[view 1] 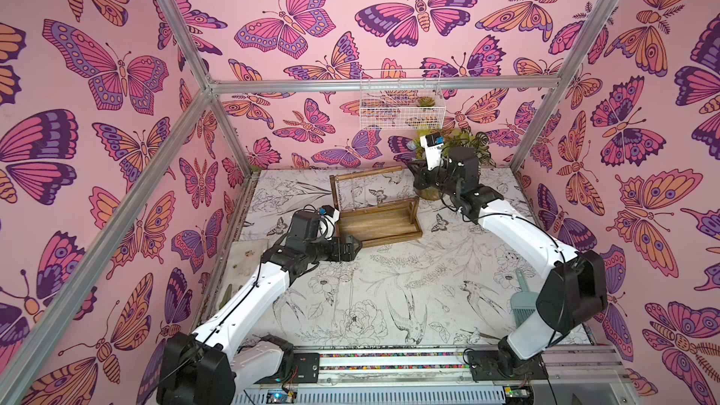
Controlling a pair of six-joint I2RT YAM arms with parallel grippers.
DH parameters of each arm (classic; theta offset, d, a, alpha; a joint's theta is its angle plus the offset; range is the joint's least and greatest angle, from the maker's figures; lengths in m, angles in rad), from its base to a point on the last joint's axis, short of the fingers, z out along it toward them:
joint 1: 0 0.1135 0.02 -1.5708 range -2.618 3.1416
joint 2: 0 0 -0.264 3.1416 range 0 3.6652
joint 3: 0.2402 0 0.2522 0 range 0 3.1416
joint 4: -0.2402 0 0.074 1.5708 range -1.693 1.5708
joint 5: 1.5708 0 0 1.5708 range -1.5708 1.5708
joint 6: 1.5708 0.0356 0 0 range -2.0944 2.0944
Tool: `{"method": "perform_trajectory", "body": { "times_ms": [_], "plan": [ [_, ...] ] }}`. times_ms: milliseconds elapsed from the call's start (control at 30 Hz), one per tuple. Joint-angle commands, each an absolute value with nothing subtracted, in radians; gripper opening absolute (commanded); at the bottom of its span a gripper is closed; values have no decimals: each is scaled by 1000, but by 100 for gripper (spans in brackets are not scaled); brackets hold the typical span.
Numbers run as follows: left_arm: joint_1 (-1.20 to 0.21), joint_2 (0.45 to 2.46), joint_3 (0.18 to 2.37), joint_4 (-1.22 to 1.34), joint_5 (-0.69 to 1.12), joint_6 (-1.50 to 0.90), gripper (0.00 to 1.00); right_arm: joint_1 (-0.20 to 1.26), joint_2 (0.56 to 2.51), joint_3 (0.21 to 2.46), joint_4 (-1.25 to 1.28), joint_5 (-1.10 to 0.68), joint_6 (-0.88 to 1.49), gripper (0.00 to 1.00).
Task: Take the necklace off the jewelry display stand
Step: Take off the necklace from the stand.
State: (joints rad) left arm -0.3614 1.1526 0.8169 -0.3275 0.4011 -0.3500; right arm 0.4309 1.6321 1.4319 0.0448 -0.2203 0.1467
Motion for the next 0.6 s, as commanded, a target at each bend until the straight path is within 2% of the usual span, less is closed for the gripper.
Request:
{"method": "perform_trajectory", "body": {
  "times_ms": [0,567],
  "plan": [
    [-371,1164,839,-303,423,-328,100,446,1597,1476,2,-246,121,1],
    [-429,1219,880,-210,514,-252,100,511,1479,1556,-152,-282,86,1]
  ]
}}
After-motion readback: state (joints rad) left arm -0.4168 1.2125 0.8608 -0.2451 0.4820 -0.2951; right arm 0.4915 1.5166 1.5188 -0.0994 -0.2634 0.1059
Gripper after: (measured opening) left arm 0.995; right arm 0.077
